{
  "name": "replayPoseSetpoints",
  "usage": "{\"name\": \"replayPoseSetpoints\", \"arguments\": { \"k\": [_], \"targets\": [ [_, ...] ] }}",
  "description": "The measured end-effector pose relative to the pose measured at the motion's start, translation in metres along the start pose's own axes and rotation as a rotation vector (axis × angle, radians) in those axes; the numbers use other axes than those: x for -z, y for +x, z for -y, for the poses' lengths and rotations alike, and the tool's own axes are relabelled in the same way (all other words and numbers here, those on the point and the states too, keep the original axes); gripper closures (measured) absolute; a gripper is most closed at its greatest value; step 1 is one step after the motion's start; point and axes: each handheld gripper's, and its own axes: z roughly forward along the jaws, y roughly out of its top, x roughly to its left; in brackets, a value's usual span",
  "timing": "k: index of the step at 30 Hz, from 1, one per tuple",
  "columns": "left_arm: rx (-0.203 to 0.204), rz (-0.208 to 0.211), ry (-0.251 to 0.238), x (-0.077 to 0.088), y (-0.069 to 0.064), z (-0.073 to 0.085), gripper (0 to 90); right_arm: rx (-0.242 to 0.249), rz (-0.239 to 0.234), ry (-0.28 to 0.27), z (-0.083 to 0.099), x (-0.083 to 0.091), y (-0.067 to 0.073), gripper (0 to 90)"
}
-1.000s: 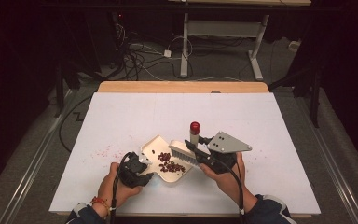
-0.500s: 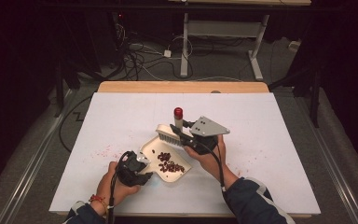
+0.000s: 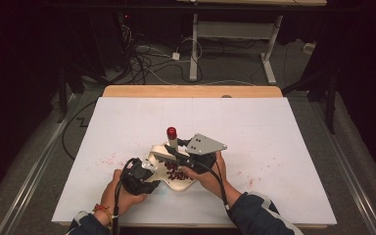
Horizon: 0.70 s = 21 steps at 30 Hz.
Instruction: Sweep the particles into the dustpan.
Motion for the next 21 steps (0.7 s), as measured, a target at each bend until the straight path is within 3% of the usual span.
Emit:
{"name": "replayPoseSetpoints", "arguments": {
  "k": [3,7,17,21],
  "targets": [
    [-0.003,-0.002,0.003,0.000,0.000,0.000,63.7,0.020,0.020,-0.001,0.000,0.003,0.002,70.6],
    [-0.004,-0.005,0.002,-0.001,-0.001,0.000,63.7,0.003,0.044,-0.009,-0.002,0.009,-0.002,70.5],
    [0.006,-0.019,-0.001,0.000,-0.003,-0.002,63.7,-0.015,0.107,-0.036,-0.012,0.042,-0.023,70.5],
    [0.016,-0.022,-0.004,-0.002,-0.004,-0.001,63.7,-0.014,0.147,0.000,-0.007,0.050,-0.026,70.5]
  ]
}}
